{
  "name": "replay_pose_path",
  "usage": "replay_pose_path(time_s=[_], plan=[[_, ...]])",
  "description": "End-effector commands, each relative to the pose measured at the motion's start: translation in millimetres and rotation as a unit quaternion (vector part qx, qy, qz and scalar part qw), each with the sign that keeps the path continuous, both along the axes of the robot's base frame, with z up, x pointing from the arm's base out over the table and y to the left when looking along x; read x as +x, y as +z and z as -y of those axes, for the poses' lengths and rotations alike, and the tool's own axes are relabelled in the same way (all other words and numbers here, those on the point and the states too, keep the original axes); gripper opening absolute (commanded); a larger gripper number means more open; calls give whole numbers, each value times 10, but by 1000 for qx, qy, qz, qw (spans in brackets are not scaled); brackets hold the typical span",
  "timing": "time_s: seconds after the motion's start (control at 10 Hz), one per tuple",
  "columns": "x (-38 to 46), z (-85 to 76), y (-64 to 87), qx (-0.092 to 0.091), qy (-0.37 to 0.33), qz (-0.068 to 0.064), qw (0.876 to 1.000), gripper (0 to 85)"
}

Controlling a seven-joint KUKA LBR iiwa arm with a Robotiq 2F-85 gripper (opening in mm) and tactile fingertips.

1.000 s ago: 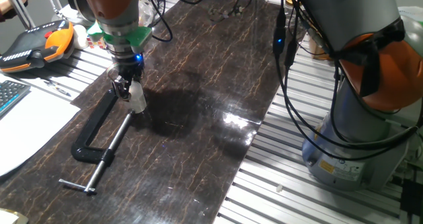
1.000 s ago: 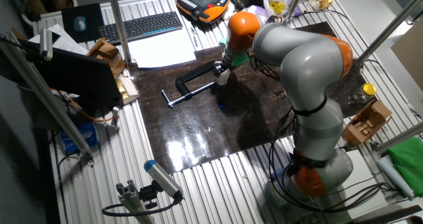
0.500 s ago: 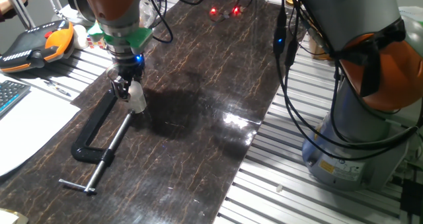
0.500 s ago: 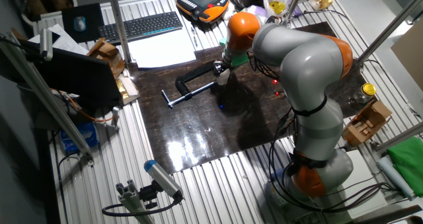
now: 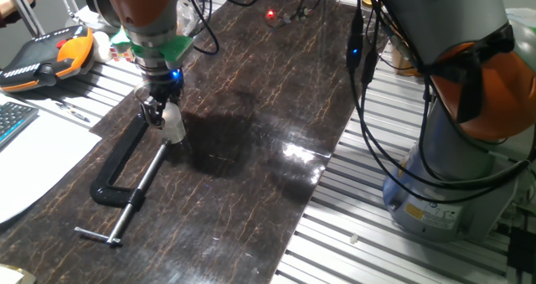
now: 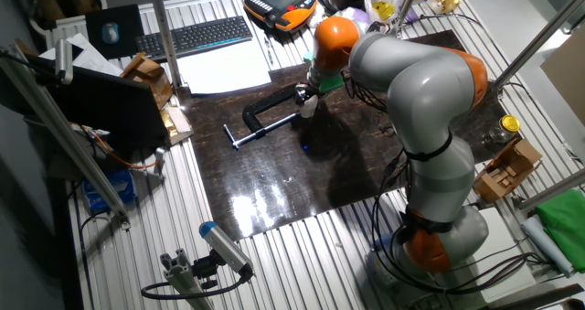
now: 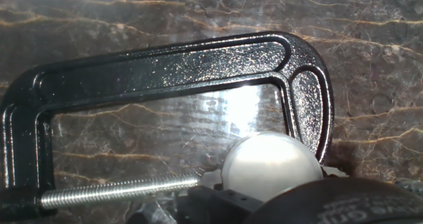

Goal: Screw the lid onto the jar

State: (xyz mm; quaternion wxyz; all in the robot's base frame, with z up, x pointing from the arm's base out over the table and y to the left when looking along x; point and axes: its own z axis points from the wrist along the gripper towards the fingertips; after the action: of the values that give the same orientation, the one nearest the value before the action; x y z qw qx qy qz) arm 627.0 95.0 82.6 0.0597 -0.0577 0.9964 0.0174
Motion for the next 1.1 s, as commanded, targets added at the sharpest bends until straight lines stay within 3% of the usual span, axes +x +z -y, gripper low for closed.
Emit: replay_pose_path(time_s=[0.0, 0.2, 0.3, 0.4, 0.8, 1.0], plan=[[-4, 2, -1, 0, -1, 4, 1000, 707], [-5, 1, -3, 1, -2, 2, 1000, 690], [-3, 0, -2, 1, -6, 3, 1000, 753], [-1, -1, -3, 7, -9, 8, 1000, 750], [-3, -3, -7, 7, -11, 5, 1000, 730], [-2, -3, -7, 4, -10, 3, 1000, 777]])
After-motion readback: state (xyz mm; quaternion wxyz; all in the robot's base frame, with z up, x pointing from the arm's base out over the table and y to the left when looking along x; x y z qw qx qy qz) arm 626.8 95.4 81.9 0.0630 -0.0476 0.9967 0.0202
